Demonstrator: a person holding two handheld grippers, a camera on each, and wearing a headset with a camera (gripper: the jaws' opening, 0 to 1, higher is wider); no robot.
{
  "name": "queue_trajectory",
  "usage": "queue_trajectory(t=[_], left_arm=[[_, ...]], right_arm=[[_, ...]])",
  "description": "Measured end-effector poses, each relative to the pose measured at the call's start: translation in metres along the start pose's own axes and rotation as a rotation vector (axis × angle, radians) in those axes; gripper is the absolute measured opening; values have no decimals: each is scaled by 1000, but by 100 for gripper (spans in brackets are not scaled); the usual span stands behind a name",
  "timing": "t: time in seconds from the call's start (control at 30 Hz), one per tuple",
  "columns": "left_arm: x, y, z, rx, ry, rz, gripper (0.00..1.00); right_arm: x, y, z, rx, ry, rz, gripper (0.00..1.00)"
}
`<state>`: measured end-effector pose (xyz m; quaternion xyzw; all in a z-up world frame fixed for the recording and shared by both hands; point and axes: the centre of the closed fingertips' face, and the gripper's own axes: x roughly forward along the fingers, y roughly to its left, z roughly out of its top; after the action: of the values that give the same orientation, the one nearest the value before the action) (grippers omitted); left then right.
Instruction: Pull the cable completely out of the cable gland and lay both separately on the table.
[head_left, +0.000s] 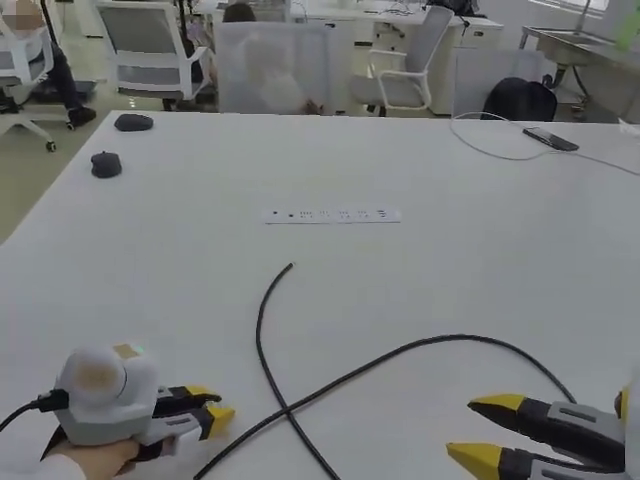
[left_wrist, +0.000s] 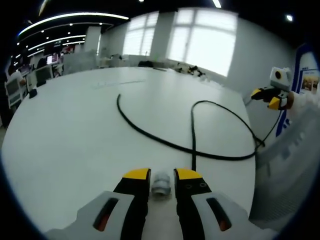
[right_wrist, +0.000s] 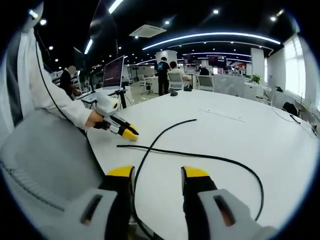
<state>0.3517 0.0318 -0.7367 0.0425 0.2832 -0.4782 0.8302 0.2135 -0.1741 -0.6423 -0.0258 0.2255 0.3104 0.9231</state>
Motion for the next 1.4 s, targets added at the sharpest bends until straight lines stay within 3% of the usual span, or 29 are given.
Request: queue_trajectory(t=[0.2,0.3,0.4,0.5,0.57,0.63,0.77,0.83,0.93,1.1,1.3,1.4], left_arm=[[-20,7,7,9,13,18,25],[-38,7,16,-18,23,5,37],[-65,3,25,34,41,-27,47],[-100,6,37,54,41,-7,53],[-127,7,49,11,5,19,57],[-153,3,55,-54,-17,34,63],[-194,-7,47,-64,-36,74,68],[-207,-10,41,-82,-45,98,69],[-214,-18,35,-101,-53,103,70],[-209,-24,30,-98,-52,103,70],[-202,-26,36,-108,-91,95,70],[-199,-28,35,-107,-91,87,69]], right_arm=[[2,0,-3,0,24,5,42],[0,-1,-3,4,35,9,43],[-3,-2,-4,14,51,10,48],[-7,0,-6,31,73,7,52],[-10,2,-10,46,100,4,57],[-16,3,-14,54,126,-1,60],[-27,7,-19,82,164,-22,65],[-32,9,-20,98,165,-31,65],[-36,11,-23,113,168,-41,65],[-37,14,-34,150,196,-44,65],[-38,15,-38,123,231,-37,64],[-38,14,-35,128,221,-45,64]])
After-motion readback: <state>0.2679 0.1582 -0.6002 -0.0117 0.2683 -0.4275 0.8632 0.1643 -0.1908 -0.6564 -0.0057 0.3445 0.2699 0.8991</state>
